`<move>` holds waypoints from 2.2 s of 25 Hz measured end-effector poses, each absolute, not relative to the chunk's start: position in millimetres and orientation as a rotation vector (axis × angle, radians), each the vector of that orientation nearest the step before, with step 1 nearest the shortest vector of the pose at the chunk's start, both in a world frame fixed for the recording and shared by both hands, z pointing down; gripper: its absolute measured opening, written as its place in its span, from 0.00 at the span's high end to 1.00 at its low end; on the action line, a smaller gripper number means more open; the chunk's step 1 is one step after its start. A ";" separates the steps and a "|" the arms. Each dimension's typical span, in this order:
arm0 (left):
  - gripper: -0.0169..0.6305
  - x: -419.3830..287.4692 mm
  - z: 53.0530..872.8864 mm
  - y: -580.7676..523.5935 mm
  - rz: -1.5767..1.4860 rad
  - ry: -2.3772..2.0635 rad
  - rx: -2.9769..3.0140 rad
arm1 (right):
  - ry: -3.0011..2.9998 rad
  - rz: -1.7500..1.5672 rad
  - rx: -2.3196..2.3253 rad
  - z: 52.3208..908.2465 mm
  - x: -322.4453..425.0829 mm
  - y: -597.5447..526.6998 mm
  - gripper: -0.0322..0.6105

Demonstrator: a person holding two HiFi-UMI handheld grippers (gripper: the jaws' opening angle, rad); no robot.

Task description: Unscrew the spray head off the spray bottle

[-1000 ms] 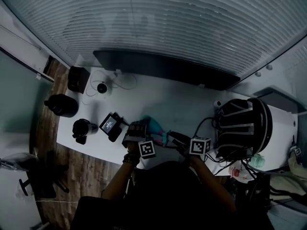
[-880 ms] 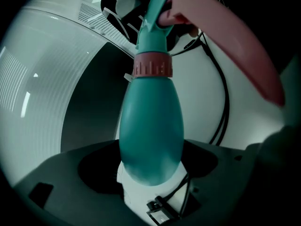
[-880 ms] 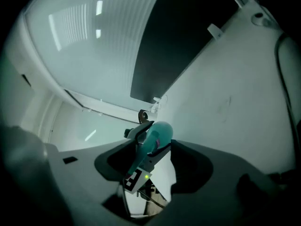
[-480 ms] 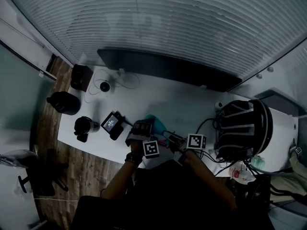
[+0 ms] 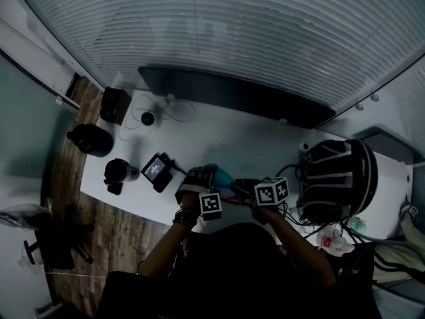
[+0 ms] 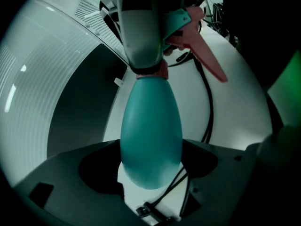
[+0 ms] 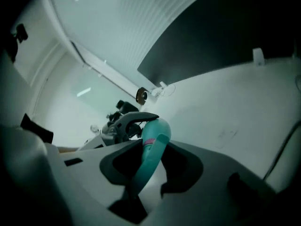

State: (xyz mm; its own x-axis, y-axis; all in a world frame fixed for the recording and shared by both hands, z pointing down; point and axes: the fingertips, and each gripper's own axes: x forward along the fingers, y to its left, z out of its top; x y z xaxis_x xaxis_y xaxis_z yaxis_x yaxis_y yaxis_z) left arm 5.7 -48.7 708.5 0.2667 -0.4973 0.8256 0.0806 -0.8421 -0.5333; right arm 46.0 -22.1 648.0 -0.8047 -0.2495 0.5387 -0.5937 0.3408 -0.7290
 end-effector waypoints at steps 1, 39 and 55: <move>0.37 6.9 709.1 -43.7 -1.606 0.355 -2.117 | -2.273 1.353 0.691 648.0 46.1 -18.9 0.75; 0.42 3.4 603.3 -52.3 0.303 0.838 -3.507 | -2.645 0.504 0.778 530.6 61.3 -41.3 0.75; 0.42 19.0 608.9 -37.9 -0.354 0.760 -3.116 | -2.900 0.799 0.804 501.9 62.4 -45.3 0.75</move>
